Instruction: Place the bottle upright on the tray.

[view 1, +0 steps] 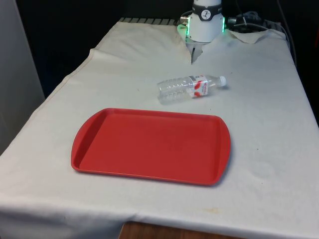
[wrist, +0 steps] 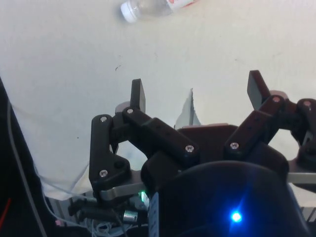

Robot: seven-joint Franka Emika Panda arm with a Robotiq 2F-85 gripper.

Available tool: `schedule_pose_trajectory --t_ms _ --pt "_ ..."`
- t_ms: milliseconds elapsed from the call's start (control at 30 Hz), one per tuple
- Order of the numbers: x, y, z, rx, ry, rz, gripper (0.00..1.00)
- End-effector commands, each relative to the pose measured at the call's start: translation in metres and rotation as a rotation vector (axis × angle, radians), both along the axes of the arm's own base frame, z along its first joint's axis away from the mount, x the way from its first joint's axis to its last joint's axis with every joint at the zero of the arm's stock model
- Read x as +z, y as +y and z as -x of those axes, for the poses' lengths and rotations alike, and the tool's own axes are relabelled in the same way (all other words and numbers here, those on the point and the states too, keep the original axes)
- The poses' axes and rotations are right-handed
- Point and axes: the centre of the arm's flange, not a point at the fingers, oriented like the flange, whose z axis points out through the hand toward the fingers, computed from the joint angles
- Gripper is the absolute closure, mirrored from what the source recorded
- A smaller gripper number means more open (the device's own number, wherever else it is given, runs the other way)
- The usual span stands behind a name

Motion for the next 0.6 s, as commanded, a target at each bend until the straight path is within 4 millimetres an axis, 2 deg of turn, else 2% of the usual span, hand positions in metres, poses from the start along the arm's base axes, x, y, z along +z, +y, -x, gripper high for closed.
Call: schedule_pose_trajectory --t_ms 0,567 --pt "-0.001 0.001 0.001 0.000 -0.014 0.008 0.00" --pt "-0.022 0.004 0.002 0.012 -0.022 0.013 0.00"
